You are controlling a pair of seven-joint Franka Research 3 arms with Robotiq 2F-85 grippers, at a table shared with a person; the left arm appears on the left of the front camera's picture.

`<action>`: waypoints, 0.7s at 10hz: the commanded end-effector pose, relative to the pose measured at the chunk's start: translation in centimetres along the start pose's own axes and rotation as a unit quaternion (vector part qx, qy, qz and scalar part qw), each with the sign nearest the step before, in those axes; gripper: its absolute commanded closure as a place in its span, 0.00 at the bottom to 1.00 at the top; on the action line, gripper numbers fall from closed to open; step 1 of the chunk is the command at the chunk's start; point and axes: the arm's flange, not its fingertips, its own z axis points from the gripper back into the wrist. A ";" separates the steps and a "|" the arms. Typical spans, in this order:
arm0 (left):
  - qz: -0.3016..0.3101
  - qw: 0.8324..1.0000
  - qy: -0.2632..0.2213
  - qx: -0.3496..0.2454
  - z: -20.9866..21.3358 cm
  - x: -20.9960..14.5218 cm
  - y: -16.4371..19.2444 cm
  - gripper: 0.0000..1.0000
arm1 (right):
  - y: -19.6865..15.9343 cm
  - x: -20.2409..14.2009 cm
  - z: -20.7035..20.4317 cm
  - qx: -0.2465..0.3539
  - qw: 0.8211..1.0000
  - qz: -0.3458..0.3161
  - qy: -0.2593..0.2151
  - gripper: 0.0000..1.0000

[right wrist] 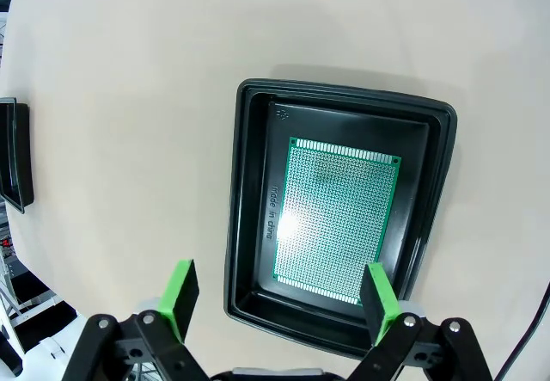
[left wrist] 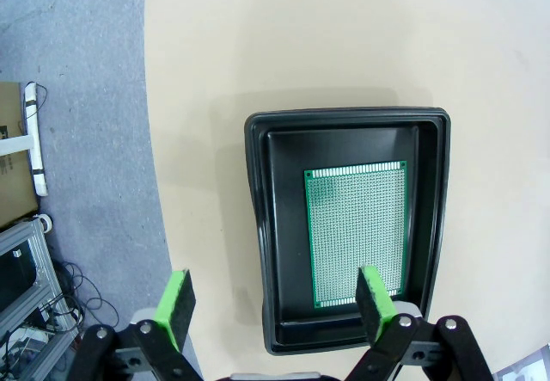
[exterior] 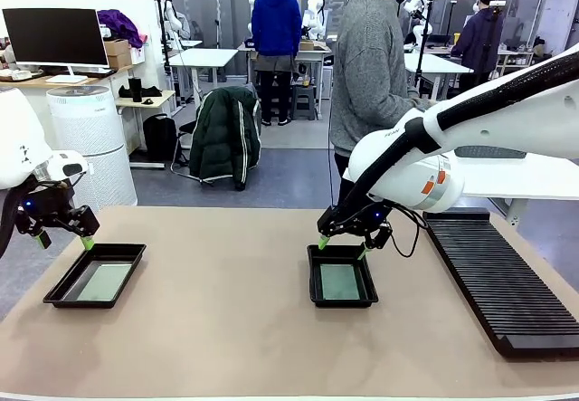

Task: Inspect and transfer BCBs to ESD trays.
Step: Pick up the ESD tray and place it on the left side of the table.

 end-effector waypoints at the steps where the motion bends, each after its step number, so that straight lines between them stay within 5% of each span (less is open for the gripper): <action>1: 0.001 1.000 -0.001 0.000 0.0 0.0 0.1 0.00 | 0.0 0.0 -0.2 0.000 1.000 0.000 0.001 0.00; 4: 0.000 1.000 0.000 0.000 0.0 0.0 0.0 0.00 | 0.0 0.0 0.0 0.000 1.000 0.000 0.000 0.00; 7: 0.013 1.000 0.004 -0.018 4.0 -0.6 -3.9 0.00 | -3.0 -0.9 5.0 0.051 0.997 -0.053 -0.001 0.00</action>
